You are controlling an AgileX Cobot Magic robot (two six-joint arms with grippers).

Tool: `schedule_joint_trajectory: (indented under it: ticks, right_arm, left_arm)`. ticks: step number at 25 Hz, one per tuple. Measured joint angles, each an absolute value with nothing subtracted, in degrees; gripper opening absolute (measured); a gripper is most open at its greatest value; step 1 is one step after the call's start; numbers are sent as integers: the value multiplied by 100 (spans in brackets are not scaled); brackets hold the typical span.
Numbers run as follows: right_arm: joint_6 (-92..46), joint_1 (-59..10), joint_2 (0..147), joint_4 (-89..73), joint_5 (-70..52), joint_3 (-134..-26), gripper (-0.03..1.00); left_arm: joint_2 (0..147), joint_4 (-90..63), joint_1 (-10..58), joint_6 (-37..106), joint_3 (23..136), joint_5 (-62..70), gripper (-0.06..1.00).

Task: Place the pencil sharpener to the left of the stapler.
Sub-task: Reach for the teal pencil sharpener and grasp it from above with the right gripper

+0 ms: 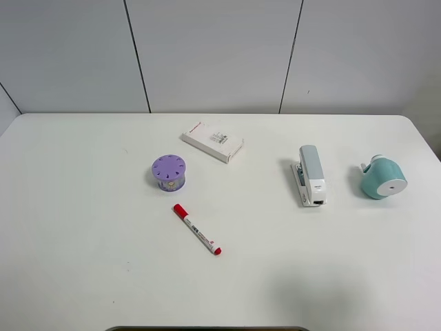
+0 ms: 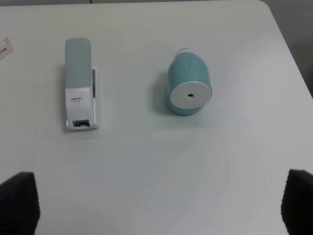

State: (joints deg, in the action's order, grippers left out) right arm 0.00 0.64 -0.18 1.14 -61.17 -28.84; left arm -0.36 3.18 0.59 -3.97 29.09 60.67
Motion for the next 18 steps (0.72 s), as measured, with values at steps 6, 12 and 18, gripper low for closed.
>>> schedule_joint_trajectory:
  ticks: [6, 12, 18]
  right_arm:
    - [0, 64, -18, 114, -6117, -2884, 99]
    - [0, 64, -18, 114, -6117, -2884, 99]
    - [0, 64, -18, 114, -6117, -2884, 99]
  left_arm:
    - [-36, 318, 59, -397, 2909, 6067, 95]
    - [-36, 318, 59, -397, 2909, 6067, 95]
    - [-36, 318, 59, -397, 2909, 6067, 95]
